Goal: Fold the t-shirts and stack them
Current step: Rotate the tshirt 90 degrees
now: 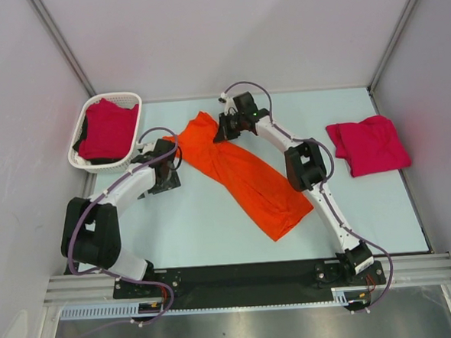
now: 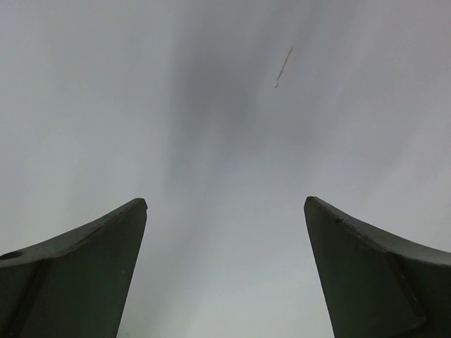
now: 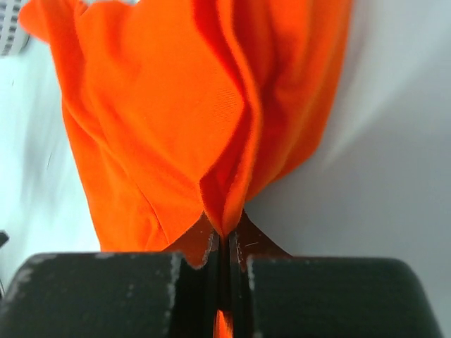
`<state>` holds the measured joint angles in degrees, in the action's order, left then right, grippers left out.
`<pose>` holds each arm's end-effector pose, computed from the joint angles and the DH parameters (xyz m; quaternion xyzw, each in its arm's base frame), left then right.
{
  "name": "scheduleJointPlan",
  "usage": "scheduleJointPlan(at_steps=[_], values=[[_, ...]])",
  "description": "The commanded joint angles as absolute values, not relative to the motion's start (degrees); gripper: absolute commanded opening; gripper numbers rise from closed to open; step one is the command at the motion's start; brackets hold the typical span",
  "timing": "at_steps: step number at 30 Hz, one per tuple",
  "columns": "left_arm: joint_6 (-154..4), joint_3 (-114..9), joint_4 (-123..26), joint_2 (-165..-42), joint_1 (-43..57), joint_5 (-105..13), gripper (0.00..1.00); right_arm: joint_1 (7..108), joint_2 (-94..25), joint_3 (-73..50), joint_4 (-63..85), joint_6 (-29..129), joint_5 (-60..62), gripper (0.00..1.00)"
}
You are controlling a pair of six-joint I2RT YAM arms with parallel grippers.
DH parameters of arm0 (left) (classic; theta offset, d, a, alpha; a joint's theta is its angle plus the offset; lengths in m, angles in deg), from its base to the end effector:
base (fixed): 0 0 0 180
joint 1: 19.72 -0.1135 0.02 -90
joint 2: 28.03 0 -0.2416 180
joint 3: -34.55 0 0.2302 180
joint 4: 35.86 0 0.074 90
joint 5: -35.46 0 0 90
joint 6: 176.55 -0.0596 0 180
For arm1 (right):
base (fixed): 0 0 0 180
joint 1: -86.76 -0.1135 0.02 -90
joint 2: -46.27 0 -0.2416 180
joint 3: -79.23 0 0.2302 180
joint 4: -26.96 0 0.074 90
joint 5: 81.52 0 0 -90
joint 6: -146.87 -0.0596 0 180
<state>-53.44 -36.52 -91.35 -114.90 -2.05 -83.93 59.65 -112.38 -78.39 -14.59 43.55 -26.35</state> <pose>0.2649 -0.0537 0.1728 -0.1691 0.9402 0.1587 0.2494 0.4880 0.2881 0.1141 -0.2244 0.8529 0.3897 0.2654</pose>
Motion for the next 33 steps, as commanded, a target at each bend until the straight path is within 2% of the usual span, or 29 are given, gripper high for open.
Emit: scheduleJointPlan(at_steps=[1, 12, 16, 20, 22, 23, 25, 26, 28, 29, 33], values=[[-51.9, -38.6, -92.0, -111.7, -0.8, -84.1, 1.0, 63.8, -111.3, -75.1, -16.7, 40.4, -12.9, 0.0], [-51.4, -38.3, -92.6, -111.4, 2.0, -83.8, 1.0, 76.6, -109.2, -72.6, -18.1, 30.7, -5.9, 0.0], [-51.1, -38.7, -92.6, -111.9, 3.0, -83.5, 1.0, 80.1, -105.4, -65.5, -18.5, 29.8, -1.5, 0.0], [-51.0, -39.4, -92.5, -112.4, 3.8, -83.3, 1.0, 83.1, -103.0, -61.3, -17.5, 29.5, -4.6, 0.0], [-50.8, -39.8, -92.5, -112.6, 4.5, -82.8, 1.0, 83.4, -101.7, -59.5, -15.7, 30.2, -9.2, 0.13], [-50.8, -39.9, -92.0, -112.4, 4.9, -82.5, 1.0, 83.2, -99.8, -57.7, -15.5, 30.4, -10.1, 0.4], [-50.8, -39.9, -91.1, -112.4, 6.3, -81.9, 1.0, 82.7, -96.1, -54.7, -15.5, 31.4, -10.2, 0.67], [-50.8, -39.9, -89.8, -112.5, 6.9, -80.1, 1.0, 81.8, -90.9, -50.7, -15.7, 31.8, -9.0, 0.87], [-50.8, -39.7, -87.9, -112.8, 9.2, -78.2, 1.0, 80.6, -84.9, -45.0, -14.0, 33.8, -4.5, 0.99], [-50.9, -39.6, -85.5, -113.5, 10.1, -76.1, 1.0, 80.1, -78.2, -39.9, -13.7, 34.3, -2.7, 1.0], [-50.7, -40.8, -79.7, -118.4, 14.4, -68.5, 0.99, 77.7, -63.2, -28.8, -12.8, 35.4, 4.3, 1.0]])
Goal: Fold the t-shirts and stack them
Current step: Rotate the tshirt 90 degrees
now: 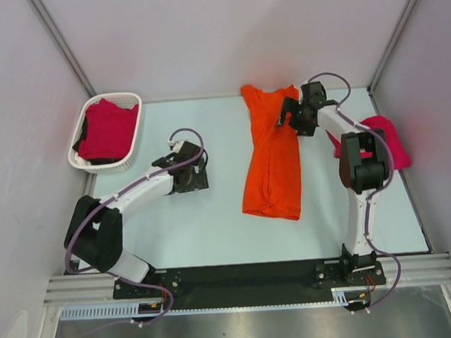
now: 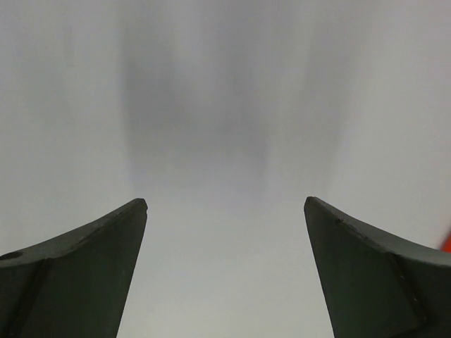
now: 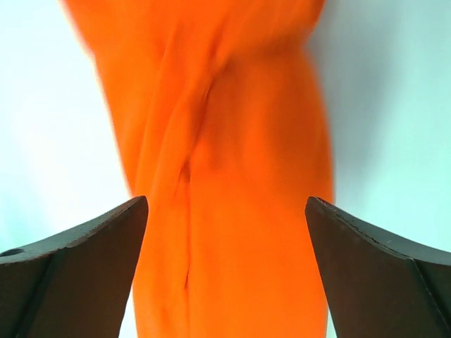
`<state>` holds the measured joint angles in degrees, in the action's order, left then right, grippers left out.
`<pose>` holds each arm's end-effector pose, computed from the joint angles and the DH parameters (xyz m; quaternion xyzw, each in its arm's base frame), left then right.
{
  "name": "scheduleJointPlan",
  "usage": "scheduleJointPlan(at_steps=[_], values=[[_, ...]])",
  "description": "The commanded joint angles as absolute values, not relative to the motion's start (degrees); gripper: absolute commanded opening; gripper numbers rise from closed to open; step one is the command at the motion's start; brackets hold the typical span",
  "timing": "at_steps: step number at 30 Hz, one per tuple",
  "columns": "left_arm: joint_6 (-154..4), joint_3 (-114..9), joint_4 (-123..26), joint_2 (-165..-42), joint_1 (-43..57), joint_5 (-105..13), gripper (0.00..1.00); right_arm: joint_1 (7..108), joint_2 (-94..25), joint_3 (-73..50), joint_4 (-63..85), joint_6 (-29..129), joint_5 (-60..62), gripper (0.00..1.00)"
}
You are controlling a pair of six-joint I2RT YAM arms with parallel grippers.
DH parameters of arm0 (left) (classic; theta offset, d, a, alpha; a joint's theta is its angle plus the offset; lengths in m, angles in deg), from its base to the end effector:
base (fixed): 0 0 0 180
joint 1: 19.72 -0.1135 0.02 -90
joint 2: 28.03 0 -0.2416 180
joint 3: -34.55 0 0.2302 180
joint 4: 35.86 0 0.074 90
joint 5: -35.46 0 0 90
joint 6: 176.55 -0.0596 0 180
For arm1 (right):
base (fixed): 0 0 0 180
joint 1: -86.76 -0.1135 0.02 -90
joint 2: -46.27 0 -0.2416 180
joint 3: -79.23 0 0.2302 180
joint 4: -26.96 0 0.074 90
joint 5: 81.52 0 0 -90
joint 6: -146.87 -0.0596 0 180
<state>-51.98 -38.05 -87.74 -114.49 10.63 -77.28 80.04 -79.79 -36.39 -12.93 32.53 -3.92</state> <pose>0.2546 -0.1224 0.1819 -0.0767 0.9563 0.0521 0.2773 0.4683 0.0681 0.1653 0.1070 0.9298 0.1882 0.2978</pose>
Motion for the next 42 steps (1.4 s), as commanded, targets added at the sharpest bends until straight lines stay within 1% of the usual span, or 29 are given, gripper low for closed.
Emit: scheduleJointPlan(at_steps=[1, 4, 5, 6, 7, 10, 14, 18, 21, 24, 25, 27, 28, 32, 41, 42], values=[[-50.6, -41.1, -78.3, -119.5, 15.9, -66.4, 0.99, 77.4, -60.7, -26.8, -13.3, 35.4, 5.7, 1.0], [-49.5, -41.8, -72.3, -124.1, 18.0, -59.4, 0.96, 76.7, -50.9, -19.1, -12.7, 35.7, 8.2, 1.0], [-48.8, -41.8, -68.3, -125.2, 18.3, -57.5, 0.95, 76.6, -48.5, -17.6, -12.5, 35.9, 8.3, 1.0], [-48.1, -41.7, -66.5, -127.9, 18.6, -52.8, 0.94, 76.4, -46.5, -16.2, -12.9, 35.8, 10.0, 1.0], [-47.4, -41.6, -62.6, -129.0, 18.8, -50.8, 0.93, 76.2, -42.7, -14.3, -13.2, 35.9, 10.7, 1.0], [-45.0, -40.8, -56.2, -133.0, 19.5, -44.9, 0.91, 76.3, -37.3, -11.7, -14.0, 36.9, 11.6, 1.0], [-42.2, -39.8, -51.5, -136.3, 20.3, -41.0, 0.91, 76.7, -34.0, -11.5, -16.6, 38.6, 12.9, 1.0], [-41.8, -40.4, -51.6, -138.3, 21.9, -39.0, 0.89, 77.9, -32.6, -10.2, -17.2, 38.8, 12.0, 1.0], [-41.8, -40.8, -53.2, -138.9, 22.9, -38.2, 0.82, 78.5, -32.7, -9.9, -17.6, 38.5, 10.9, 1.0], [-42.3, -40.5, -58.2, -138.5, 23.9, -39.0, 0.66, 78.8, -32.8, -10.1, -17.9, 38.5, 10.1, 1.0], [-42.2, -40.1, -59.0, -138.3, 24.0, -39.2, 0.47, 78.8, -32.7, -10.1, -18.1, 38.7, 9.6, 1.0], [-41.6, -38.3, -60.4, -137.4, 24.6, -39.2, 0.21, 78.9, -32.7, -10.1, -18.3, 38.5, 9.5, 1.0], [-41.0, -37.5, -60.5, -137.0, 24.7, -39.2, 0.0, 78.9, -32.6, -9.9, -18.4, 38.8, 9.4, 1.0], [-40.7, -33.0, -61.8, -134.7, 26.5, -40.2, 0.0, 78.9, -33.0, -9.4, -18.8, 38.5, 9.0, 0.99], [-40.7, -27.3, -63.4, -132.2, 29.5, -42.5, 0.0, 77.4, -34.0, -7.1, -20.1, 37.0, 5.8, 0.99], [-41.0, -27.1, -63.6, -131.8, 29.8, -42.6, 0.03, 77.2, -34.1, -6.9, -20.7, 36.1, 5.7, 0.99]])
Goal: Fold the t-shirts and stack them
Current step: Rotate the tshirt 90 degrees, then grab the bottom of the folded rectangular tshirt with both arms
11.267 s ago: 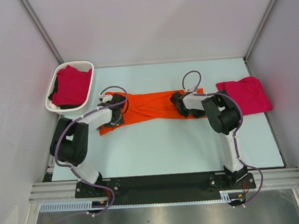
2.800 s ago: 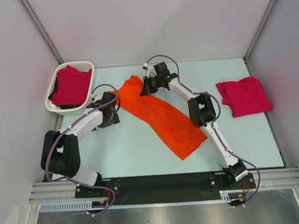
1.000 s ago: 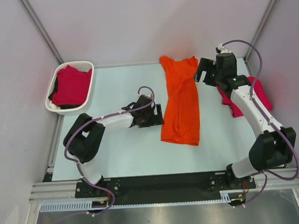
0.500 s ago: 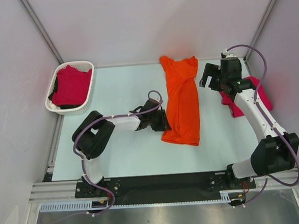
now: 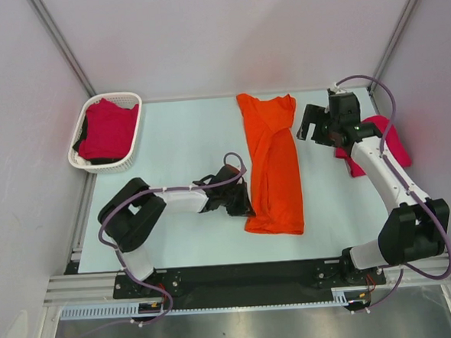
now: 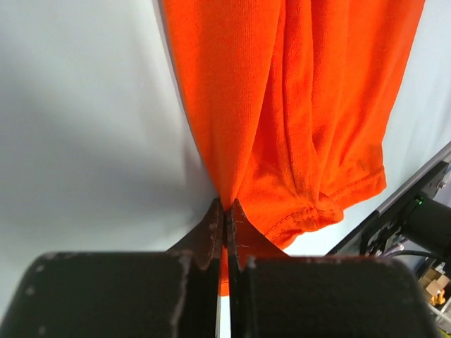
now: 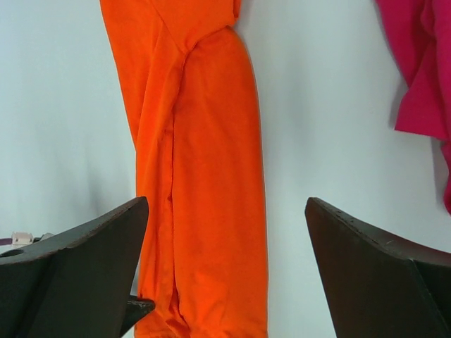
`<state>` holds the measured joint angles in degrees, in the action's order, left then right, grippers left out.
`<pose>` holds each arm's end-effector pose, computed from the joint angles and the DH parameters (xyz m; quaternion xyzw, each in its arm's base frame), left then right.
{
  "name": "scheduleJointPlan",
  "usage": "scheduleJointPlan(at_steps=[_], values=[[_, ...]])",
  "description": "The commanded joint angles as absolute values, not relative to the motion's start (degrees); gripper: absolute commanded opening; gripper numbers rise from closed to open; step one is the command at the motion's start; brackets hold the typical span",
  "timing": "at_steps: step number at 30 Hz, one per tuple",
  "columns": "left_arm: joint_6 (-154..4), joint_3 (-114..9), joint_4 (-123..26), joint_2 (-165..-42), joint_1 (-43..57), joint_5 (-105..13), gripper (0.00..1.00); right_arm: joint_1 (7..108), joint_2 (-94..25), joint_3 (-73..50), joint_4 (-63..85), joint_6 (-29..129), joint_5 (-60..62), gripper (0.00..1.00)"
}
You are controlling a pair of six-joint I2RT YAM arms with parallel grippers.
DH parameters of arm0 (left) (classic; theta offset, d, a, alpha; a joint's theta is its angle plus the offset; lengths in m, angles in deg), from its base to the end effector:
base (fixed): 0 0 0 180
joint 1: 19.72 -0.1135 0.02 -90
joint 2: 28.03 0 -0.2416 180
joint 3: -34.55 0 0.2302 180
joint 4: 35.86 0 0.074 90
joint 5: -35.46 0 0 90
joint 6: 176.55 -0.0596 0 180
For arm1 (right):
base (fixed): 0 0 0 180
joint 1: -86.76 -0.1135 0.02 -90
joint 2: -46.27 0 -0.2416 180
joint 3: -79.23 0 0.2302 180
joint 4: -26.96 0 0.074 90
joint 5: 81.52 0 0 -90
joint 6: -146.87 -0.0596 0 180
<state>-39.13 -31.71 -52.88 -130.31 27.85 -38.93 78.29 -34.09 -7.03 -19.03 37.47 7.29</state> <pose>0.2152 -0.2593 0.1092 0.0443 0.9396 -0.3185 0.1172 0.3072 0.0470 0.2893 0.0820 0.9029 0.1107 0.4072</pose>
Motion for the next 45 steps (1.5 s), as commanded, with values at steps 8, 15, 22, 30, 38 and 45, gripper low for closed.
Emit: scheduleJointPlan(at_steps=[8, 15, 22, 30, 38, 45], values=[[-44.5, -27.6, -69.5, -118.1, 31.0, -53.8, 0.83, 74.4, -26.5, 3.9, -21.3, 32.9, 3.5, 0.98], [-46.7, -28.3, -71.3, -113.7, 31.0, -57.8, 0.89, 72.0, -17.8, 10.9, -27.4, 32.3, 6.4, 0.84], [-46.2, -28.9, -70.3, -117.9, 31.3, -57.3, 0.89, 65.4, -15.5, 21.1, -29.4, 25.3, 4.5, 0.1], [-46.9, -30.9, -69.7, -119.9, 31.9, -57.2, 0.89, 55.8, -17.5, 26.5, -28.5, 18.9, 8.4, 0.13], [-47.2, -32.9, -69.9, -121.6, 32.0, -56.8, 0.89, 48.5, -22.5, 27.0, -31.5, 13.6, 14.8, 0.18], [-47.6, -33.8, -70.0, -123.0, 32.3, -56.7, 0.89, 44.1, -21.2, 26.5, -34.3, 11.3, 19.0, 0.21]])
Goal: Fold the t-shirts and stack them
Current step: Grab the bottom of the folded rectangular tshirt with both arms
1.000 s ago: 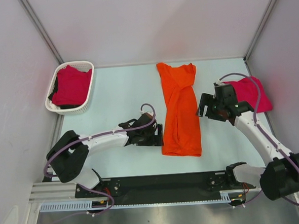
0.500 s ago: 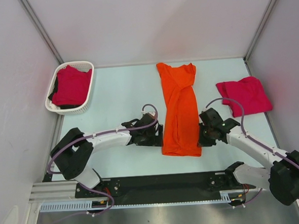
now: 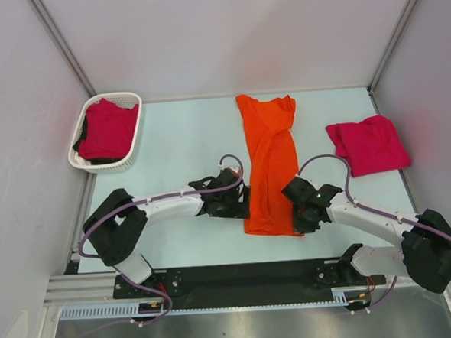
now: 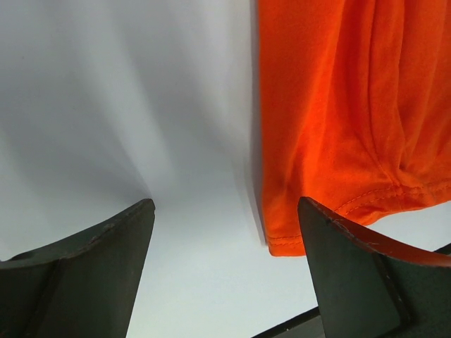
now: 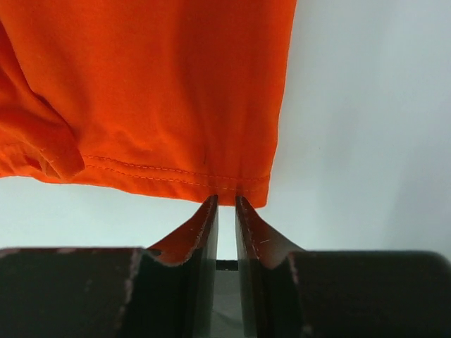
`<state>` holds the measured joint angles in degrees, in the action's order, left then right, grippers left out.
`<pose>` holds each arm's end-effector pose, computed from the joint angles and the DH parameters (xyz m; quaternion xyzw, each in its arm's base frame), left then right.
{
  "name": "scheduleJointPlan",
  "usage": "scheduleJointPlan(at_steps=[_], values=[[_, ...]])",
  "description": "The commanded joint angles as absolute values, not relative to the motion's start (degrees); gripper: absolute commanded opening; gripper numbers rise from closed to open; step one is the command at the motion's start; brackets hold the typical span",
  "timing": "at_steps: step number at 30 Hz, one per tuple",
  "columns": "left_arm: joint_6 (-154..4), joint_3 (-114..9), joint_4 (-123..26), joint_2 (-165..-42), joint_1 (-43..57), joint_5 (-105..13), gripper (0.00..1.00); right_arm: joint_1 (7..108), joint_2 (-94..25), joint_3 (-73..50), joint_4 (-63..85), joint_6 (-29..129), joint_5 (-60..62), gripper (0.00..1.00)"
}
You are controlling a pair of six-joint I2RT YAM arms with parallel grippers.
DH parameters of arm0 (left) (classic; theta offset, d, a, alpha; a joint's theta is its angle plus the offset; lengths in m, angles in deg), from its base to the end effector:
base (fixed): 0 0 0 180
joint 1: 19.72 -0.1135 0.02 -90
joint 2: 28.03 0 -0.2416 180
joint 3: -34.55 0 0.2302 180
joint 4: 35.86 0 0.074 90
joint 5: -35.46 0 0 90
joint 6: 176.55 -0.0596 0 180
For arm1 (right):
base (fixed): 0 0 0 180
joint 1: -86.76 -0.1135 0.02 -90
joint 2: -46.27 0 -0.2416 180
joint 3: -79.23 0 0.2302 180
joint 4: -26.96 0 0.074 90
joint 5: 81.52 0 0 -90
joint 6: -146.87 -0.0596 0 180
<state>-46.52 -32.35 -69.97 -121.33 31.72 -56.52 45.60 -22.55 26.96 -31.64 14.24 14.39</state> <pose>0.1923 -0.2379 0.1361 0.0917 0.9626 -0.1706 0.1896 0.1452 0.1188 0.1444 0.0194 0.9901 0.0481 0.1302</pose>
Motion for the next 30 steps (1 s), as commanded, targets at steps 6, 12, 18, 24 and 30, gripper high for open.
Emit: scheduleJointPlan(at_steps=[6, 12, 18, 24, 30], values=[[-47.8, -35.3, -70.0, -125.2, 32.7, -56.7, 0.88, 42.7, -23.9, 28.8, -33.7, 9.5, 21.8, 0.2], [-47.8, -36.1, -70.4, -125.5, 33.2, -56.8, 0.82, 38.1, -28.8, 28.6, -33.8, 5.5, 26.6, 0.18], [-47.4, -35.1, -72.0, -120.8, 33.6, -61.1, 0.0, 35.3, -31.1, 27.9, -34.8, 3.3, 28.9, 0.0], [-46.2, -35.5, -78.1, -116.8, 33.8, -70.7, 0.0, 33.0, -26.9, 25.3, -41.2, 1.4, 32.1, 0.0], [-46.6, -35.8, -77.4, -116.1, 34.2, -70.5, 0.0, 30.9, -20.4, 22.6, -45.1, -0.4, 35.3, 0.0]])
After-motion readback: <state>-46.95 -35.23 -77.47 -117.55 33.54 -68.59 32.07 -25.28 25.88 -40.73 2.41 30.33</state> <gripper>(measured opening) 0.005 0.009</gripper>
